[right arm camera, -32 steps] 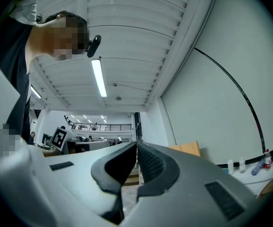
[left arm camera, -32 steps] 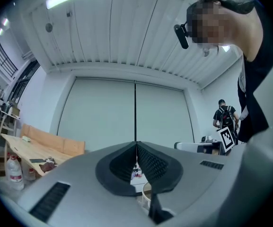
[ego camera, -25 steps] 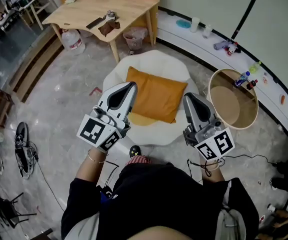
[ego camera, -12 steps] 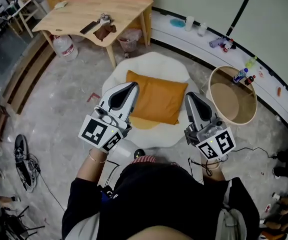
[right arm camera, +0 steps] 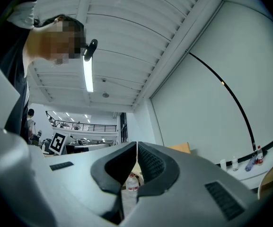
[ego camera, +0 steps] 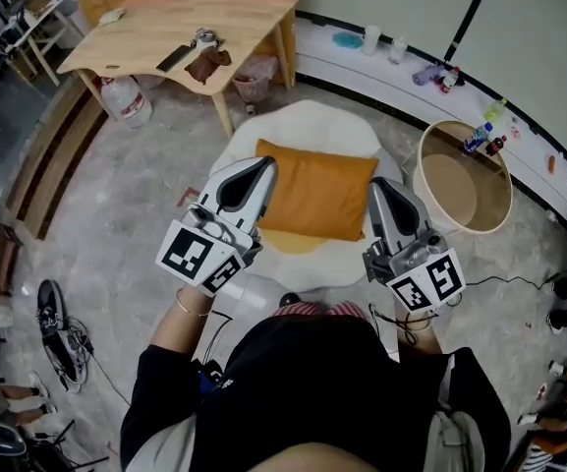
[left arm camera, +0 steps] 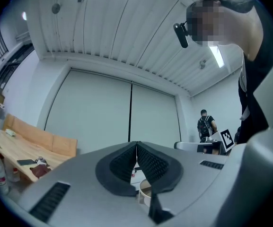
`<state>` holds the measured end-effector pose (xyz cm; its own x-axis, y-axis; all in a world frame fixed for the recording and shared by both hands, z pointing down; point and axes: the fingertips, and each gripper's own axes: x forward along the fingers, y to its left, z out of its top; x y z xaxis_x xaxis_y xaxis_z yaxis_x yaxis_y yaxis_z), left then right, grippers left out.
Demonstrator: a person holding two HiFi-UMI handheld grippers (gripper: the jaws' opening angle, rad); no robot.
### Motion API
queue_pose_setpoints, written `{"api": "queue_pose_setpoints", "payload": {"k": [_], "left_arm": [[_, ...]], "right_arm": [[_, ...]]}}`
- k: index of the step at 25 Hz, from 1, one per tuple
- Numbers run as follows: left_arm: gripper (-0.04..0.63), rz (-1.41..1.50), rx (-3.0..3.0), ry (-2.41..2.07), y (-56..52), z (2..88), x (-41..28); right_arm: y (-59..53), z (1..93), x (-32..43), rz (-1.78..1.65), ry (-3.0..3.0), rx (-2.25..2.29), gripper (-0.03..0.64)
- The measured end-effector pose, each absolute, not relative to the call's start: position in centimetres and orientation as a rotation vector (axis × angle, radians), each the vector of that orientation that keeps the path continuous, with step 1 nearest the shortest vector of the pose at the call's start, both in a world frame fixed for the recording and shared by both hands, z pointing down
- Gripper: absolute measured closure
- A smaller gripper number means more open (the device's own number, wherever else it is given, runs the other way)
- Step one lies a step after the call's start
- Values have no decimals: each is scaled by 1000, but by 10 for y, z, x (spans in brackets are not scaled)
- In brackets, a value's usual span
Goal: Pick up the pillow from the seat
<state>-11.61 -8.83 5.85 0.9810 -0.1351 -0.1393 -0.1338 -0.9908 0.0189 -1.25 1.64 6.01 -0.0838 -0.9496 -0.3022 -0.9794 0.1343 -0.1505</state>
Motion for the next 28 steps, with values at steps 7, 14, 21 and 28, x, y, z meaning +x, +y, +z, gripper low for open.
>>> {"api": "queue_pose_setpoints", "payload": {"k": [7, 14, 21, 28], "left_arm": [[586, -231, 3110, -177, -88, 57, -102], [586, -207, 3146, -185, -81, 50, -83], [586, -186, 3122, -218, -82, 55, -69], [586, -128, 3119, -219, -80, 68, -50]], "right_arm": [[19, 58, 1, 145, 2079, -1908, 595], [18, 52, 21, 165, 2113, -1902, 595], [21, 56, 38, 145, 2134, -1898, 595], [20, 70, 60, 93, 2144, -1914, 595]]}}
